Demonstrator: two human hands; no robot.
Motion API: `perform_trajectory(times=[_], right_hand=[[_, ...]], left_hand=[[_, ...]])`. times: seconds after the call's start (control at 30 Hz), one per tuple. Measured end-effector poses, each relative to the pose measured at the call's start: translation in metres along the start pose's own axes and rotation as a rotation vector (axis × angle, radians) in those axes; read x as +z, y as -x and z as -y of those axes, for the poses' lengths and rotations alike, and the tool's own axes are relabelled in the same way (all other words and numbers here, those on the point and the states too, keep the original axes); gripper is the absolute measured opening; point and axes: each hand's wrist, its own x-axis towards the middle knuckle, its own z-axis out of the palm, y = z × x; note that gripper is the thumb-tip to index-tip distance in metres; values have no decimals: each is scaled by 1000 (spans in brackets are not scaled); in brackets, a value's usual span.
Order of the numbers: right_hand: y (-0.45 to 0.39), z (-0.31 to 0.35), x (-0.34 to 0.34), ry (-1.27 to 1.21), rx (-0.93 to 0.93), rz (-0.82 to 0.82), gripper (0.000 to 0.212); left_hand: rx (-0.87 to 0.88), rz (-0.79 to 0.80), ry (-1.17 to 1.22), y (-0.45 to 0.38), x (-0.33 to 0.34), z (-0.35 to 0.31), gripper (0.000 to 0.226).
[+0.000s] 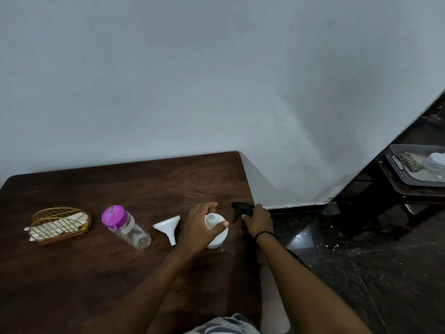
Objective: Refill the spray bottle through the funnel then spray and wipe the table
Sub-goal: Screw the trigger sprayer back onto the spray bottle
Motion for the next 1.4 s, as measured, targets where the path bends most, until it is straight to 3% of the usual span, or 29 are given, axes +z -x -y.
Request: perform_trajectory(times=[0.17, 0.33, 0.57, 0.7, 0.97, 1.4], right_hand=[[-1, 3, 3, -78, 58, -27, 38], [5, 25, 0, -365, 98, -44, 33], [36, 79, -25, -712, -129, -82, 17], [56, 110, -44, -911, -247, -101, 21], [95, 132, -63, -984, -417, -116, 29], [121, 127, -75, -1025, -467, -187, 27]], left_hand=[[-23, -17, 12, 2, 3, 6, 58], [-61, -12, 13, 3, -2, 9, 63], [-59, -11, 27, 2, -7, 11, 55], [-50, -8, 38, 1, -7, 13, 51], [-63, -10, 23, -1, -6, 14, 33], [-35, 0, 95, 3, -8, 14, 26]])
